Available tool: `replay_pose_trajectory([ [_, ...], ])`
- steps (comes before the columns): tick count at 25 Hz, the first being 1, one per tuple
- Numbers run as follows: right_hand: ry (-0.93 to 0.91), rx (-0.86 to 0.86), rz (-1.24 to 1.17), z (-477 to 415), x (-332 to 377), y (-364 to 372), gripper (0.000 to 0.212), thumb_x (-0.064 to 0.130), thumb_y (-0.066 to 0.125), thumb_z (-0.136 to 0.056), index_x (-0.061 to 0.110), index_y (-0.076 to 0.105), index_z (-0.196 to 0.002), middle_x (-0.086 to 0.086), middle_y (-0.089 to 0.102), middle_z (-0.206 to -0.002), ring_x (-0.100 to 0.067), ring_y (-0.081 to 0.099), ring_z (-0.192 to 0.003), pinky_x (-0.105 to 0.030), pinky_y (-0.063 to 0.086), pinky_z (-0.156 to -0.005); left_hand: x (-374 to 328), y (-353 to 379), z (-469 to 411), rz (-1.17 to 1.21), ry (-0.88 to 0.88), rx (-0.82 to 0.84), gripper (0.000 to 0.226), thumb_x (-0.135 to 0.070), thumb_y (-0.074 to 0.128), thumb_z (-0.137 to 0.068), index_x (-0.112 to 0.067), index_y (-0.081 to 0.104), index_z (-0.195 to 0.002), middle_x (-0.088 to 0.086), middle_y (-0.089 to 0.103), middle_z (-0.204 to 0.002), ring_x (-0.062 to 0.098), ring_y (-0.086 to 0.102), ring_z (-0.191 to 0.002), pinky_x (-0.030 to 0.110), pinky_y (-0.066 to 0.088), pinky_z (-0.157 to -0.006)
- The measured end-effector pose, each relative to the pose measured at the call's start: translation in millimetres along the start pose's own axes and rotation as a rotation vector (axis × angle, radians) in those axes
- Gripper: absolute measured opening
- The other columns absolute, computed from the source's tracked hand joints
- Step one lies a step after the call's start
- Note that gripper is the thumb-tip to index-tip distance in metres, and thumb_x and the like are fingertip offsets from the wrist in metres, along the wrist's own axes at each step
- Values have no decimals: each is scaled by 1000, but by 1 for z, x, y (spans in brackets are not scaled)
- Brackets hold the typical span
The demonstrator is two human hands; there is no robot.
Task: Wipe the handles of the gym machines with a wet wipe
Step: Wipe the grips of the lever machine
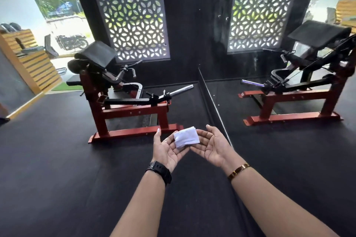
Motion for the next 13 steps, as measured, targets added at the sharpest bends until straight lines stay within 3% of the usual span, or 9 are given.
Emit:
replay_pose_trajectory([
  [5,23,-5,17,-89,62,-21,39,38,46,-95,4,62,-106,-16,71,-95,-32,68,-87,-43,54,-81,-15,49,-101,31,-10,-7,71,-60,40,-90,1,56,-123,24,63,-119,35,63,-106,44,56,-79],
  [10,0,26,55,-170,139,-36,37,37,48,-94,5,62,-105,-15,70,-93,-27,69,-80,-38,57,-71,-27,108,-198,-2,-19,5,73,-61,40,-90,2,57,-123,24,61,-122,31,65,-99,38,59,-73],
  [13,-25,25,33,-210,170,-39,34,35,49,-94,5,62,-103,-15,70,-92,-27,67,-81,-39,56,-77,-42,134,-246,-27,-25,18,73,-61,39,-90,1,58,-122,24,62,-121,32,65,-98,38,58,-73],
])
Point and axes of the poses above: each hand's wrist, its own z-axis away from the middle knuckle, its own y-axis out of the palm, x = y × z, the point moved 4 cm from there along -z, towards the middle knuckle
